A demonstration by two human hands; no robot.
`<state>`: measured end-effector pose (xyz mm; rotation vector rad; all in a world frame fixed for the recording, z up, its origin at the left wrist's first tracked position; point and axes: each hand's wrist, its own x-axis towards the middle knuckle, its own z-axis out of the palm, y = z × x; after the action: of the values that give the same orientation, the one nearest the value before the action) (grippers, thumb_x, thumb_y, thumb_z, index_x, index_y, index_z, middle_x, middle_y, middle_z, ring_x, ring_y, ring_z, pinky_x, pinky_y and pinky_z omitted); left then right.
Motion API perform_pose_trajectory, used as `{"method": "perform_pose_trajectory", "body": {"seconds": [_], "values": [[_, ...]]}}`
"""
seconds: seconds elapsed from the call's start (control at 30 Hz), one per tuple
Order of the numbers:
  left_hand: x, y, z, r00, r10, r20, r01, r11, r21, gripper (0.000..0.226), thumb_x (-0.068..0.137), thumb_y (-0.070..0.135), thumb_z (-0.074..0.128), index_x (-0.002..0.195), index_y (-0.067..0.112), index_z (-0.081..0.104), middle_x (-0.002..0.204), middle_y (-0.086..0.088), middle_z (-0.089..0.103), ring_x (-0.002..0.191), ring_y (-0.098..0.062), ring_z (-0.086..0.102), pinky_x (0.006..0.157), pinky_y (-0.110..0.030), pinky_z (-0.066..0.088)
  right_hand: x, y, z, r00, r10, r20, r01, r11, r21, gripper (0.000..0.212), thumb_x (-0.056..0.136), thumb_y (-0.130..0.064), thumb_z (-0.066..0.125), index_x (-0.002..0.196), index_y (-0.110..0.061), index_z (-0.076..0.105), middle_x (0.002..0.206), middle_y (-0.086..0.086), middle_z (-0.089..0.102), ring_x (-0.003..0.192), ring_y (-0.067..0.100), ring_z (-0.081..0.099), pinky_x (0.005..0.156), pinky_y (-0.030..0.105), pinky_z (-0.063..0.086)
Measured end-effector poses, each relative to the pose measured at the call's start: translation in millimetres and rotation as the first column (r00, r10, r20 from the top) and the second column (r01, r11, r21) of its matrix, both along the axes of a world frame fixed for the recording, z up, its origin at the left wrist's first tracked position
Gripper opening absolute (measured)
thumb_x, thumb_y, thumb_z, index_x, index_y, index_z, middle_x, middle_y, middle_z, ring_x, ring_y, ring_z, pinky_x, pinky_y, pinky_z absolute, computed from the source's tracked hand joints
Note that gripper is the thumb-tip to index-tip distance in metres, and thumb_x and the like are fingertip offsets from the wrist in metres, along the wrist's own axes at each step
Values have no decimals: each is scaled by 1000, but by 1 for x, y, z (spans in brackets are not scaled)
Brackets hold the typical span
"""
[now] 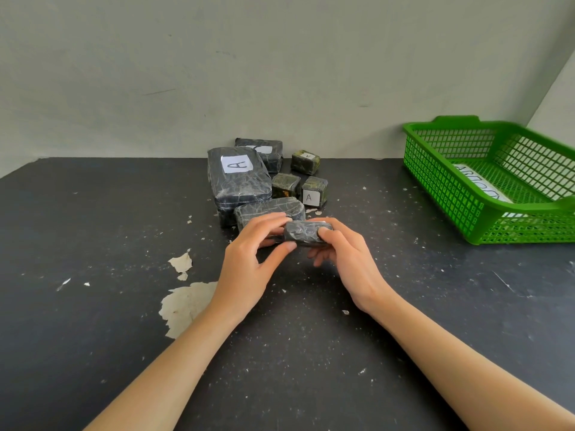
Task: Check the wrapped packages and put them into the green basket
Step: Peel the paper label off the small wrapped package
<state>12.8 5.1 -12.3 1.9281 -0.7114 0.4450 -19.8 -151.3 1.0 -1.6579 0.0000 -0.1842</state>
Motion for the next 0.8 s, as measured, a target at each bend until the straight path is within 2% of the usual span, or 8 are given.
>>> {"method": "perform_pose_trajectory", "body": {"seconds": [0.1, 0.17, 0.3, 0.37, 0.47, 0.63, 0.73, 0.8], "values": [[-3, 0, 3, 999, -26, -43, 24, 999, -32, 50, 83, 14, 68, 125, 33, 49, 110, 14, 61, 101, 4, 60, 87, -7, 44, 1, 2, -1, 1000, 0, -27, 2, 997, 72, 20, 100, -20, 38, 102, -19, 59, 93, 5, 63, 64, 16, 59, 54, 28, 47], [-3, 1, 2, 998, -51, -23, 52, 999, 14, 54, 80, 13, 72, 125, 33, 49, 111, 20, 58, 99, 4, 60, 86, -6, 44, 2, 1, -2, 999, -29, -46, 35, 992, 119, 20, 100, -25, 40, 104, -14, 55, 89, 7, 62, 60, 22, 58, 48, 29, 44], [0, 1, 0, 999, -36, -3, 36, 998, 50, 57, 76, 14, 76, 126, 26, 53, 102, 20, 58, 89, 0, 60, 81, -6, 45, 5, 1, -6, 994, -99, -47, 101, 994, 48, 27, 97, -40, 42, 97, -15, 53, 80, 8, 61, 57, 26, 53, 43, 27, 39], [1, 1, -1, 999, -35, -26, 36, 999, 39, 56, 74, 16, 77, 126, 21, 56, 97, 20, 59, 85, -1, 61, 79, -7, 46, 3, 3, -7, 994, -107, -10, 107, 994, -18, 24, 92, -43, 49, 105, -23, 53, 89, 3, 63, 64, 15, 58, 51, 22, 43], [-1, 0, -2, 999, -48, -13, 49, 997, 62, 56, 71, 20, 79, 123, 20, 57, 94, 21, 59, 87, -1, 61, 79, -6, 46, -1, 3, -8, 987, -147, 59, 153, 982, -115, 40, 85, -36, 63, 121, -26, 47, 98, -20, 57, 84, -13, 57, 71, 8, 44], [-2, 0, -1, 998, -57, -25, 59, 996, 73, 56, 68, 23, 80, 119, 23, 57, 89, 21, 59, 87, 1, 62, 78, -6, 47, -1, 0, -7, 984, -127, 127, 151, 969, -197, 21, 84, -31, 66, 102, -25, 57, 93, -12, 63, 86, 4, 61, 75, 24, 51], [-1, 0, -1, 998, -54, -29, 56, 995, 79, 56, 68, 22, 80, 120, 19, 59, 89, 23, 58, 86, 5, 61, 78, -5, 46, -1, 0, -7, 986, -112, 123, 136, 968, -209, 20, 85, -30, 65, 102, -25, 56, 91, -13, 61, 83, 0, 60, 70, 16, 49], [-1, 0, -1, 998, -51, -34, 53, 997, 62, 56, 69, 20, 80, 120, 19, 59, 89, 20, 60, 86, 2, 62, 78, -6, 46, -1, 0, -7, 990, -100, 103, 117, 978, -175, 24, 85, -27, 66, 106, -23, 56, 94, -11, 62, 85, 1, 60, 73, 17, 49]]}}
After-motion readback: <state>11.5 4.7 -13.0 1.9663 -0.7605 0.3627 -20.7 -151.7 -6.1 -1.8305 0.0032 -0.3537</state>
